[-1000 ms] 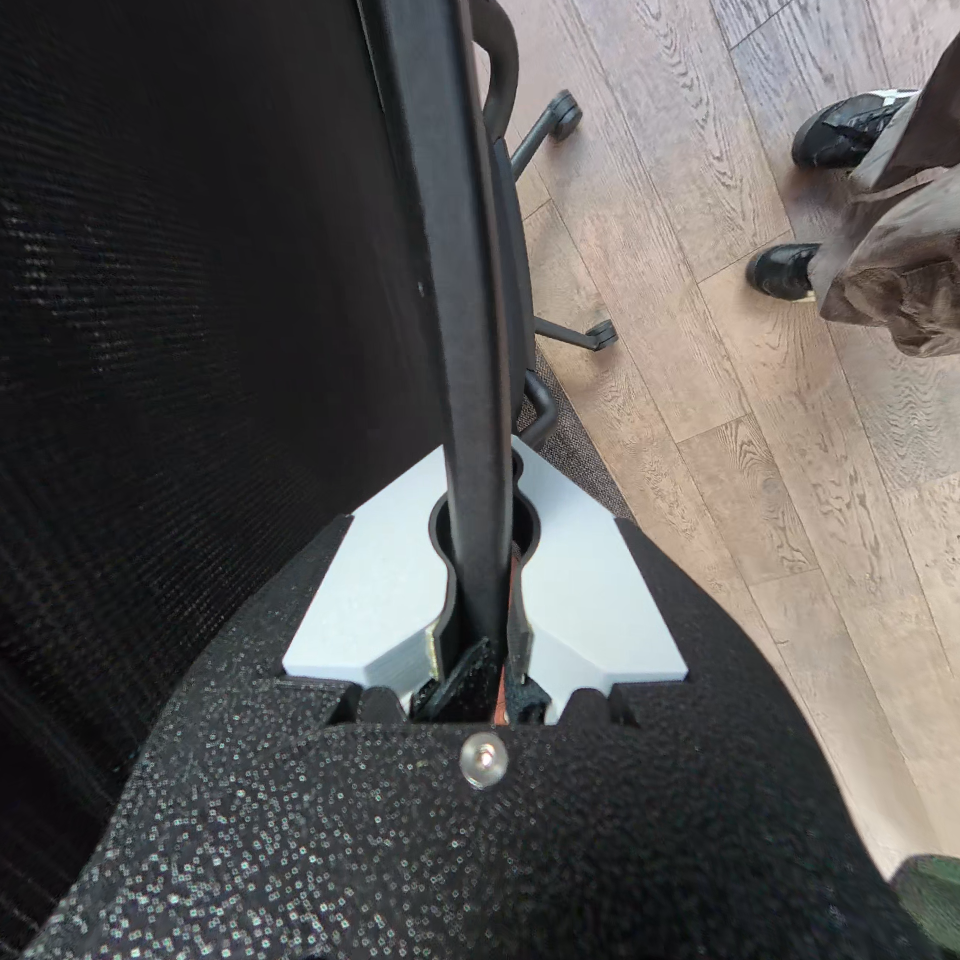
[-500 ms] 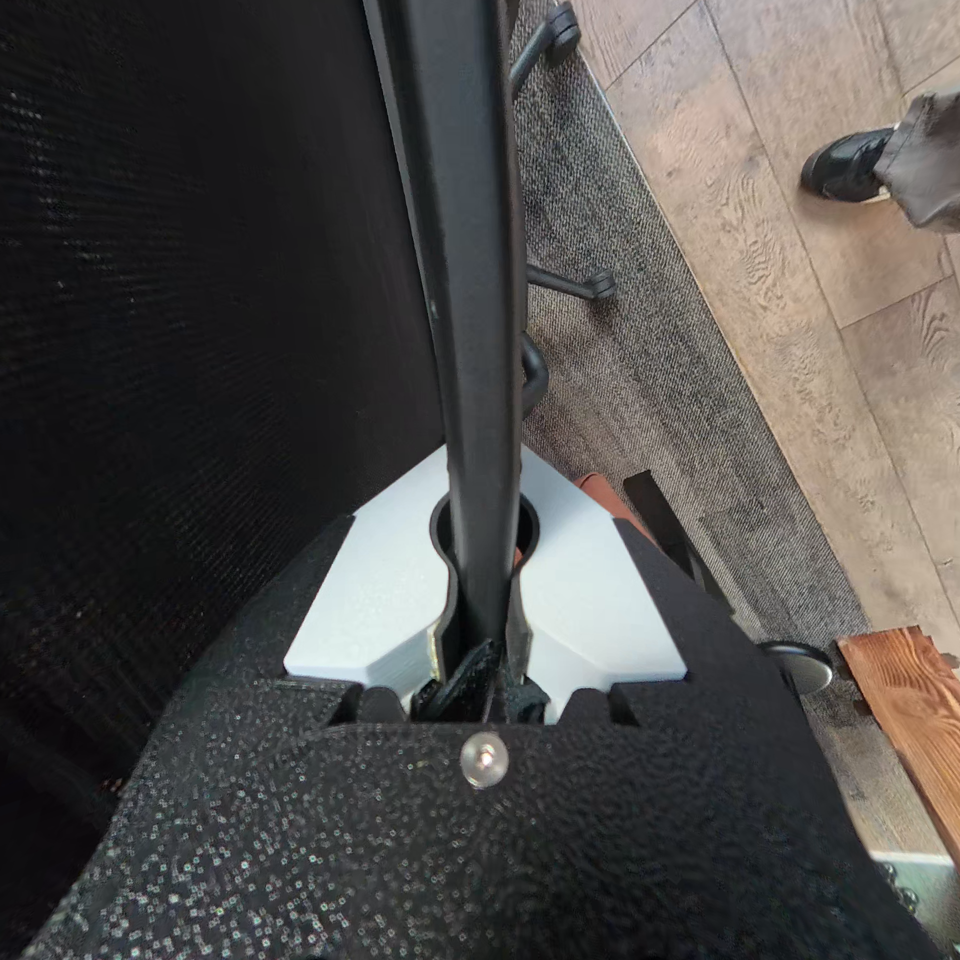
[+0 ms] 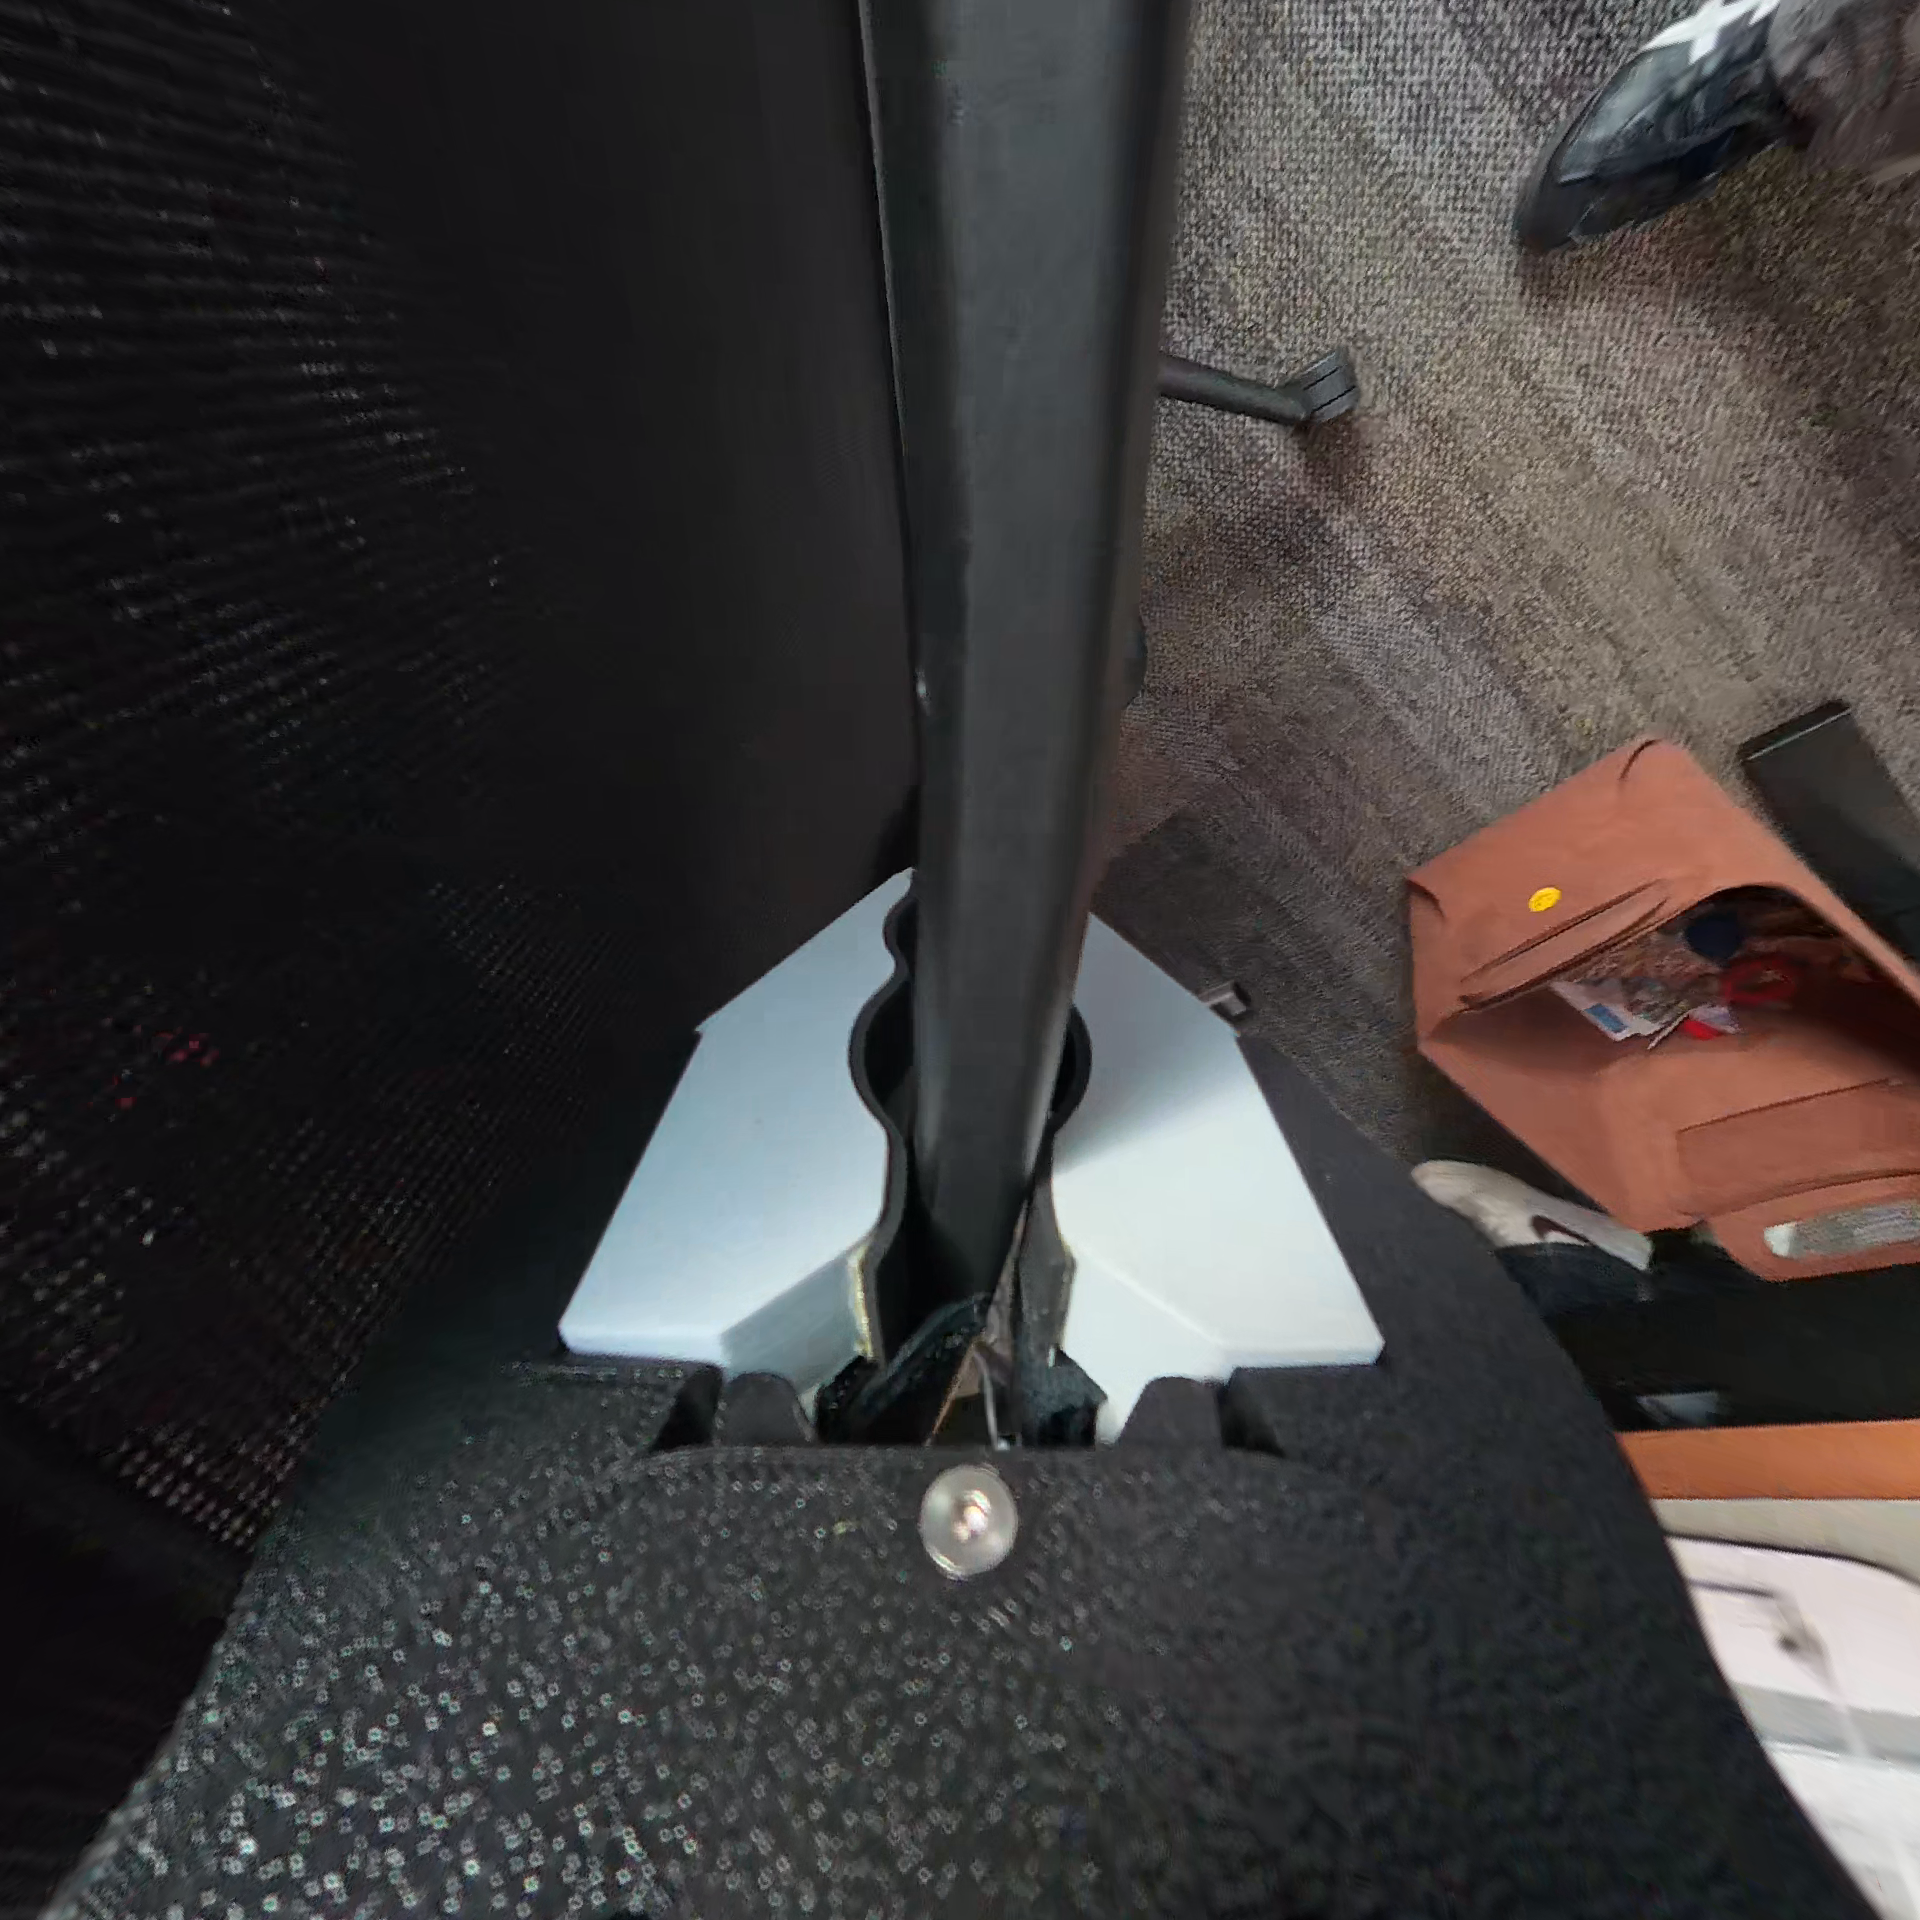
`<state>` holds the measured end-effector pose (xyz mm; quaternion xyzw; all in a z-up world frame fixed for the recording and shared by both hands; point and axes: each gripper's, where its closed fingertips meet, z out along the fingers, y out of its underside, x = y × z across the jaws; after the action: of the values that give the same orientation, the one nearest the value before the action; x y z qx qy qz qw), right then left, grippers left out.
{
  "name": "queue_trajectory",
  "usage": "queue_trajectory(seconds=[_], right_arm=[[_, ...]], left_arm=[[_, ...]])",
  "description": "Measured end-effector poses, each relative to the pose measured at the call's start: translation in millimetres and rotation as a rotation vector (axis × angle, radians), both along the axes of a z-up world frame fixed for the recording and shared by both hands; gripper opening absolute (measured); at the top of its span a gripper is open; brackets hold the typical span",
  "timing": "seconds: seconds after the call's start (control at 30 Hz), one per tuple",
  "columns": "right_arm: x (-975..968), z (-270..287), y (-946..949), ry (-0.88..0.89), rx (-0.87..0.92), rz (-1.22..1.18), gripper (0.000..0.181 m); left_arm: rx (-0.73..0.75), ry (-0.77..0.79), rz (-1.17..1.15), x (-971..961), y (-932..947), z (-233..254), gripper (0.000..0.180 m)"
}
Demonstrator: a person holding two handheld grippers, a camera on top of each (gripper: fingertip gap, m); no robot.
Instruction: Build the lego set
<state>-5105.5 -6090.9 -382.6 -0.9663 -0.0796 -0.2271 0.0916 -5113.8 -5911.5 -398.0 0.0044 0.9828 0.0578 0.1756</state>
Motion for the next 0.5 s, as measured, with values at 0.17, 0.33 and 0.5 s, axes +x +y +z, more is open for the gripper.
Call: queue_trajectory(seconds=[0.17, 0.33, 0.5], right_arm=[[59.2, -0.3, 70.6, -0.011, 0.010, -0.147, 0.014], [121.4, -0.1, 138.6, -0.041, 0.049, -0.266, 0.015], [187.2, -0.4, 193.1, -0.054, 0.075, -0.392, 0.016]], left_arm=[[0.038, -0.009, -0.138, 88.7, 71.9, -0.4, 0.014], [0.084, -0.043, -0.256, 178.8, 135.6, -1.2, 0.015], [0.109, -0.038, -0.407, 266.2, 182.2, -3.7, 0.014]])
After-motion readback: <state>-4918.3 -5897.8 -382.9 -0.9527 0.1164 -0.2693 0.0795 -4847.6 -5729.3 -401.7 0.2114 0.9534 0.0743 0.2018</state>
